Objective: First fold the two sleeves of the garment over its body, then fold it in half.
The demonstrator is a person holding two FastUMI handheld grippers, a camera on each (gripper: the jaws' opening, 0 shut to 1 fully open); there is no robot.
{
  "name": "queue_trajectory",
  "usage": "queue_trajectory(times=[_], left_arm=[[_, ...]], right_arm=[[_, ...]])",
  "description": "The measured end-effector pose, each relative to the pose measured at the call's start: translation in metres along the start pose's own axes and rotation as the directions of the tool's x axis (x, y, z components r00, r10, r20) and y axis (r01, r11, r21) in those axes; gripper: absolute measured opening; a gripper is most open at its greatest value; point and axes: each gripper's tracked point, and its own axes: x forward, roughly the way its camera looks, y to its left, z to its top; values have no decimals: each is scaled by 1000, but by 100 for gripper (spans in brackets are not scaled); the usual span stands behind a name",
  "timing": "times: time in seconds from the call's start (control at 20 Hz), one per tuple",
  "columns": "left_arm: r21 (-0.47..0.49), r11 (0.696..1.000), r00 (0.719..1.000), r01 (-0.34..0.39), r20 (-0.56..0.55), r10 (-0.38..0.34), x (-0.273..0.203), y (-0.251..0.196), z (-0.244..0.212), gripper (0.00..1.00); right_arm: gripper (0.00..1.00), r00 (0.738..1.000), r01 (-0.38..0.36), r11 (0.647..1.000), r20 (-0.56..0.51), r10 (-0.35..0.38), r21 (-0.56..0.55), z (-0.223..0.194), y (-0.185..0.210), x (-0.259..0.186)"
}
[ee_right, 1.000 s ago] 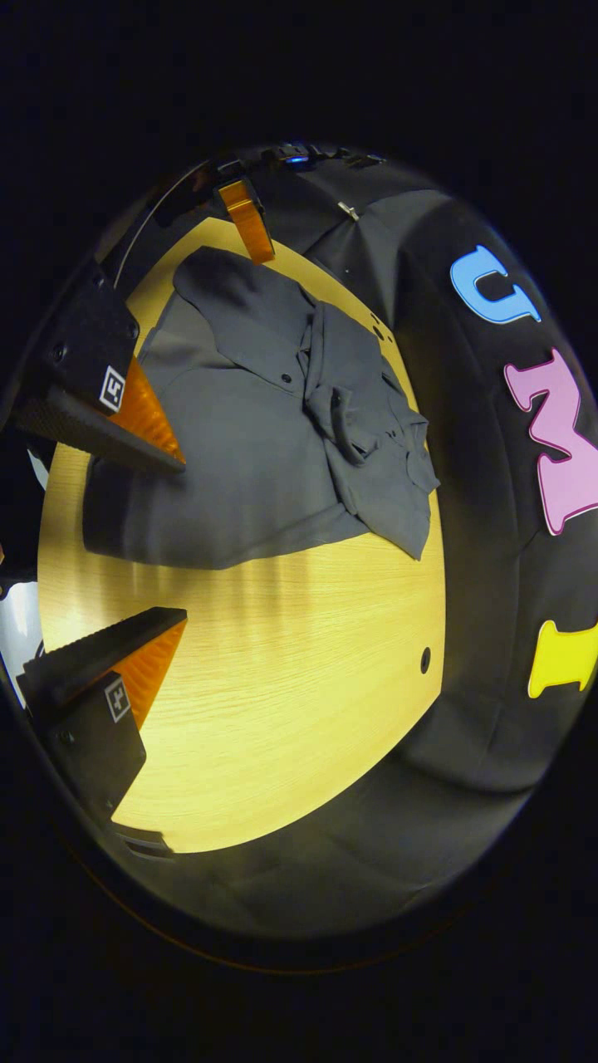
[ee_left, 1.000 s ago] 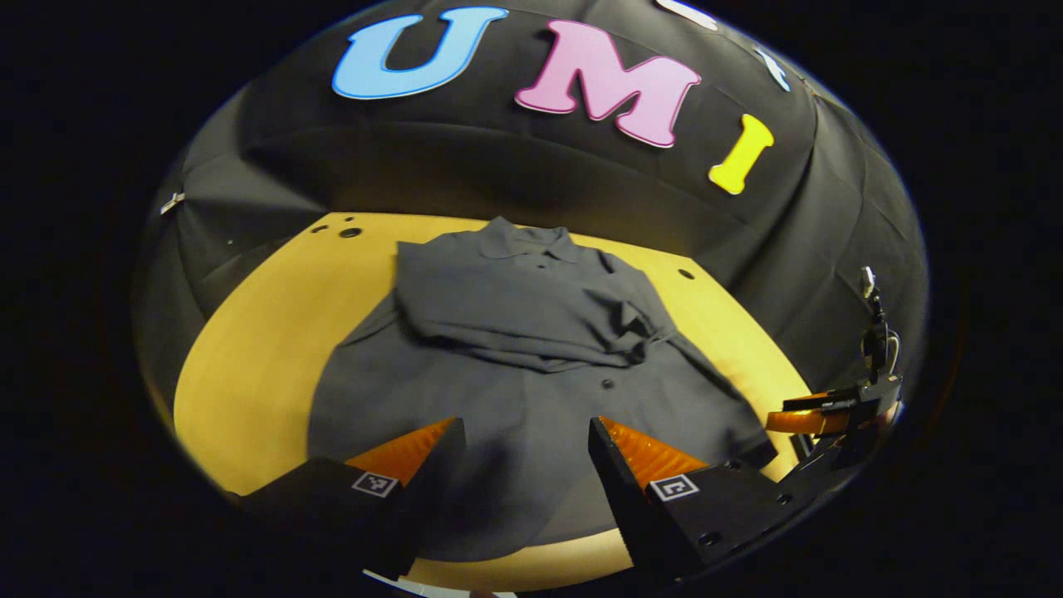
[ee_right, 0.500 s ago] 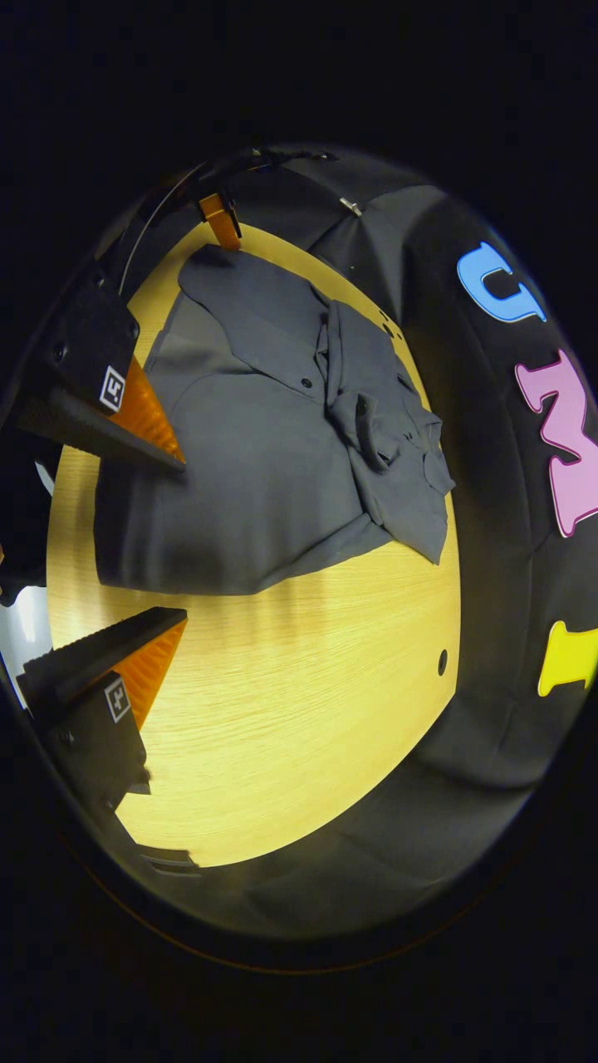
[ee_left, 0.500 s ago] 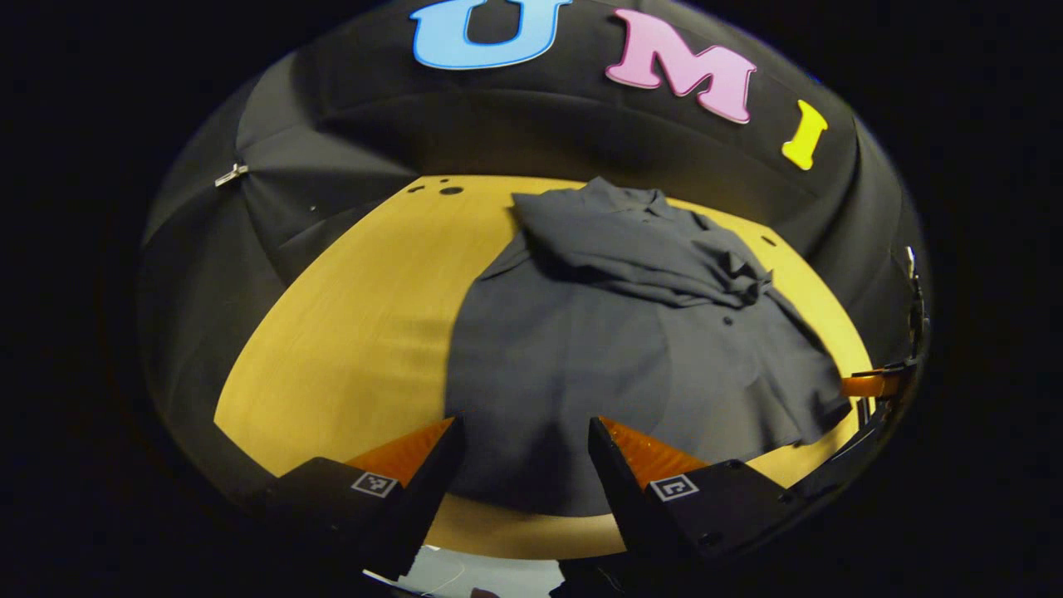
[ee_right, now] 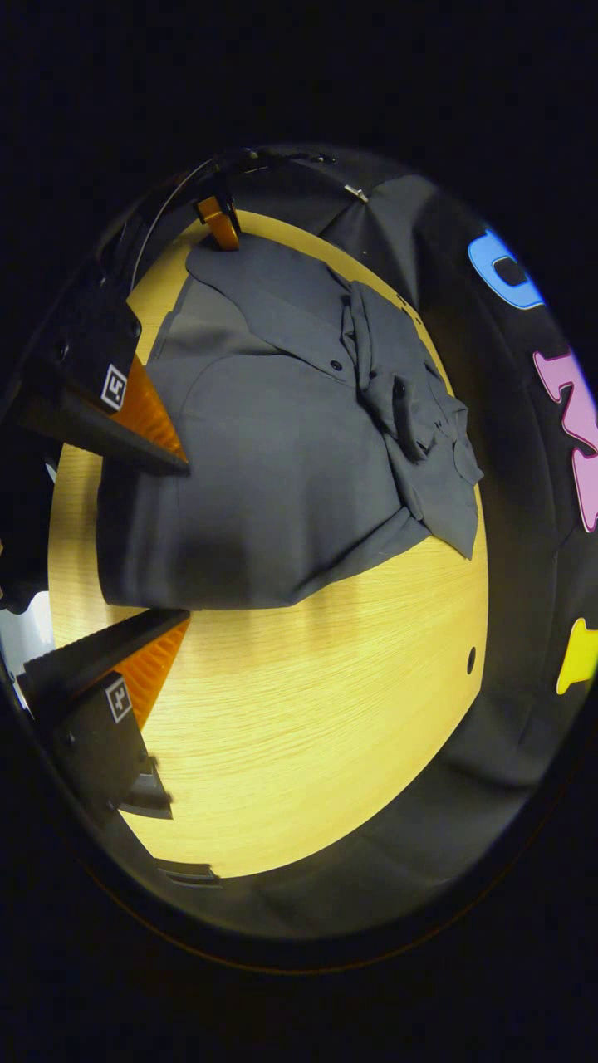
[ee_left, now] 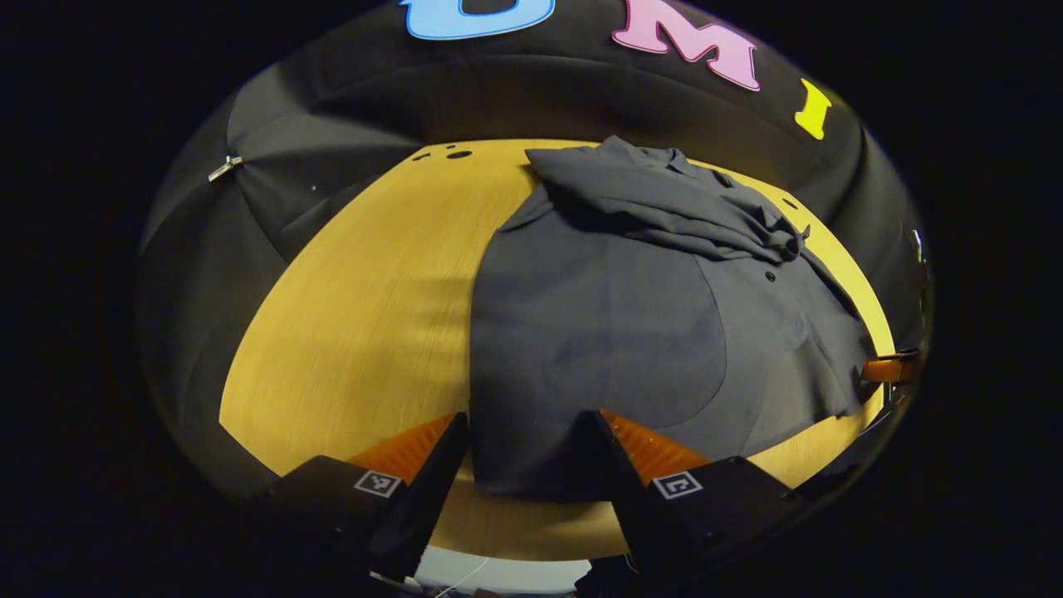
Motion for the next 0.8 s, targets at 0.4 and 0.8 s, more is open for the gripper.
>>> queue_trajectory(times=[0.4, 0.8], left_arm=[[50, 995, 996, 83, -28, -82, 10, -21, 9, 10], [-6, 988, 984, 152, 89, -151, -34, -30, 67, 6]], right_arm=[[10, 996, -85, 996, 26, 86, -28, 1, 26, 10], [6, 978, -121, 992, 172, 116, 21, 53, 28, -38]])
